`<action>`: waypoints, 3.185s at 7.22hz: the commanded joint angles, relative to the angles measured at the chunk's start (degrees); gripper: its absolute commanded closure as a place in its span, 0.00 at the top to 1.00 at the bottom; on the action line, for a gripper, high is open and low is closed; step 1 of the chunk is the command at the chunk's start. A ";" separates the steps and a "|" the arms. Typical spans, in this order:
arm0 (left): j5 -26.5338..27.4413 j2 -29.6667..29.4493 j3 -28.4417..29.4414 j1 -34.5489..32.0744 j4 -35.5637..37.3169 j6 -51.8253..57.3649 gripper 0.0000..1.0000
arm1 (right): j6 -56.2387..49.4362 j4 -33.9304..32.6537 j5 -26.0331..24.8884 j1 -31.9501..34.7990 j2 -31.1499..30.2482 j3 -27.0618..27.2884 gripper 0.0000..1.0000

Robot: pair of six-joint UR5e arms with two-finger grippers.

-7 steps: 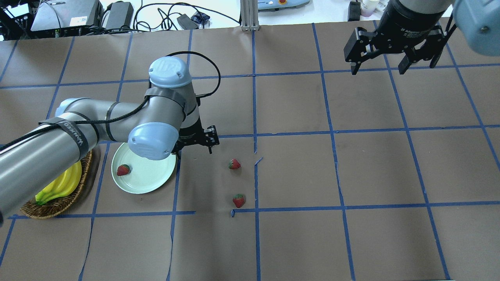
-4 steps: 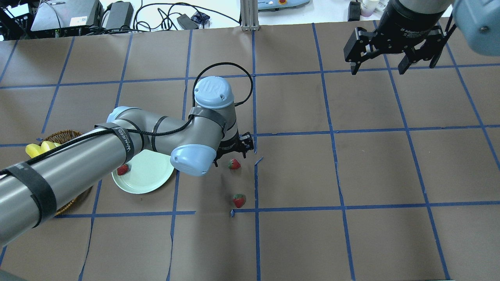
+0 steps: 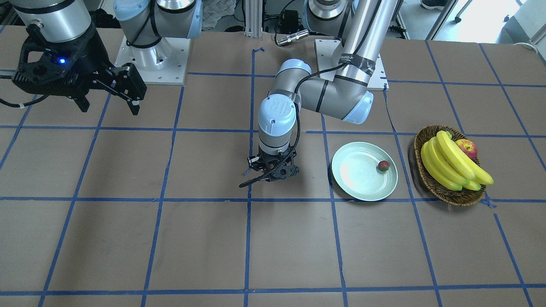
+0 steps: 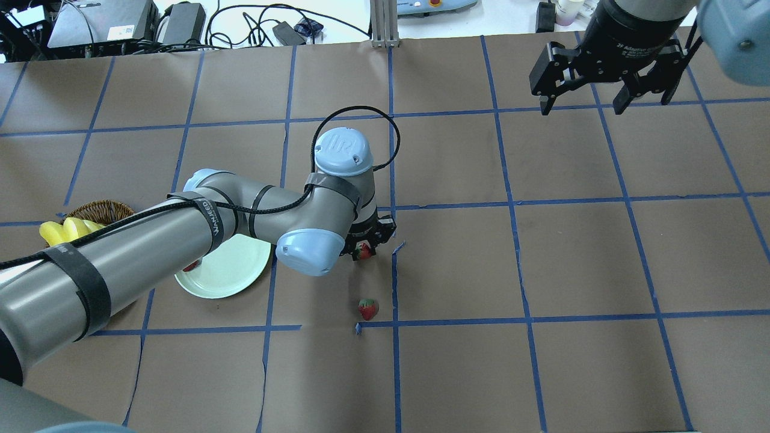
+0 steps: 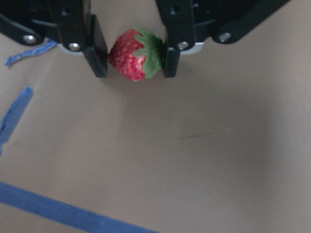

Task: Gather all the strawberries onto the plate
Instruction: 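Place the strawberry on the plate and open the left gripper, then reach the left gripper to the last strawberry and grasp it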

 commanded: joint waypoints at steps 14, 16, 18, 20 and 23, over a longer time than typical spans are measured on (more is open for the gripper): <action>-2.22 7.19 -5.44 -4.27 -7.50 3.02 0.90 | 0.06 0.17 0.09 0.00 0.00 0.18 1.00; -2.04 7.09 -7.83 -4.29 -5.03 3.11 0.83 | 0.06 0.18 0.09 0.00 0.00 0.09 1.00; -1.95 6.40 -8.18 -4.29 -5.02 3.11 0.51 | 0.06 0.18 0.00 0.00 0.00 0.09 1.00; -1.69 6.30 -8.62 -4.29 -5.11 3.19 0.42 | 0.06 0.18 0.00 0.00 0.00 0.09 1.00; -1.78 7.00 -8.01 -4.11 -5.11 4.68 0.22 | 0.06 0.18 0.00 0.00 0.00 0.09 1.00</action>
